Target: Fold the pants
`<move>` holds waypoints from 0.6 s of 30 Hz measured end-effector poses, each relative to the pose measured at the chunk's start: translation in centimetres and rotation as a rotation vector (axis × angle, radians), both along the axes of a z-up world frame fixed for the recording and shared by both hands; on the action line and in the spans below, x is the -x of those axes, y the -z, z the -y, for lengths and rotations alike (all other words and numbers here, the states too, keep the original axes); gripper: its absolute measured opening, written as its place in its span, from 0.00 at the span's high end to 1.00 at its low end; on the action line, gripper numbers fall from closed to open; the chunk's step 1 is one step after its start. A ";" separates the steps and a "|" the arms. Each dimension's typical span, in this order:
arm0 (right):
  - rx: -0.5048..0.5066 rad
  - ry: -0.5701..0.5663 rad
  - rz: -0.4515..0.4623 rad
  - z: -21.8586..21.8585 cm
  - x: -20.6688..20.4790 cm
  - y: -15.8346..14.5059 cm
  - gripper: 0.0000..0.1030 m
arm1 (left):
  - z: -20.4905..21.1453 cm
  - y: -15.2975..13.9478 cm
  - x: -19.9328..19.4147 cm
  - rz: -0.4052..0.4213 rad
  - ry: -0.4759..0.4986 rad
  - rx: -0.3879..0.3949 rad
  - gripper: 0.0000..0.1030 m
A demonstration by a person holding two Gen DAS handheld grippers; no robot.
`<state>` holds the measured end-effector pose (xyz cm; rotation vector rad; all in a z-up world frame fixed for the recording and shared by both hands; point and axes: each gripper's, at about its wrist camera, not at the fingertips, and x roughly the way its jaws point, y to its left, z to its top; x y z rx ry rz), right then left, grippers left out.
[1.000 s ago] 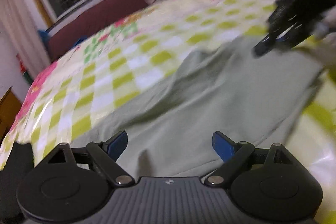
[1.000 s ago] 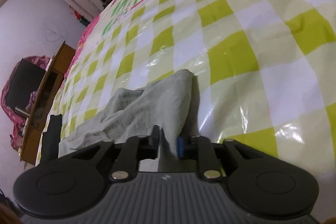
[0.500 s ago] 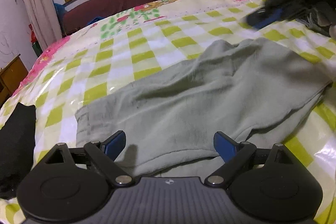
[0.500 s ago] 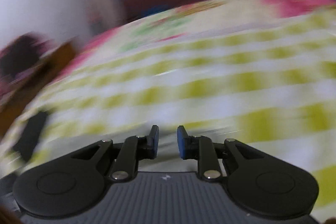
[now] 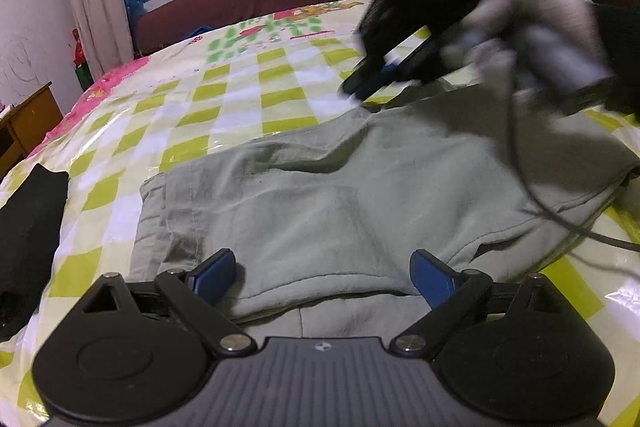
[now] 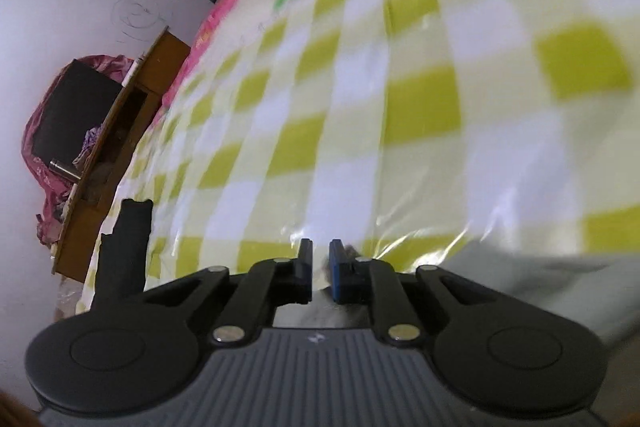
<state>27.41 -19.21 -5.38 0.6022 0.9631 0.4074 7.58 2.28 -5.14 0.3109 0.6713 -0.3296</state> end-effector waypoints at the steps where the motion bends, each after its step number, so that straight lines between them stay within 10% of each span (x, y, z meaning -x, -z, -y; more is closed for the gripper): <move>1: 0.016 -0.010 0.031 0.6 1.0 -0.9 0.88 | 0.0 0.0 0.0 0.002 -0.001 -0.001 0.00; 9: 0.215 0.143 0.035 12.4 13.0 -3.3 0.66 | 0.3 -0.5 0.5 0.037 0.002 -0.045 0.00; 18: -0.041 0.178 -0.046 16.0 15.7 1.2 0.60 | 1.8 -1.1 1.1 0.058 0.020 -0.168 0.00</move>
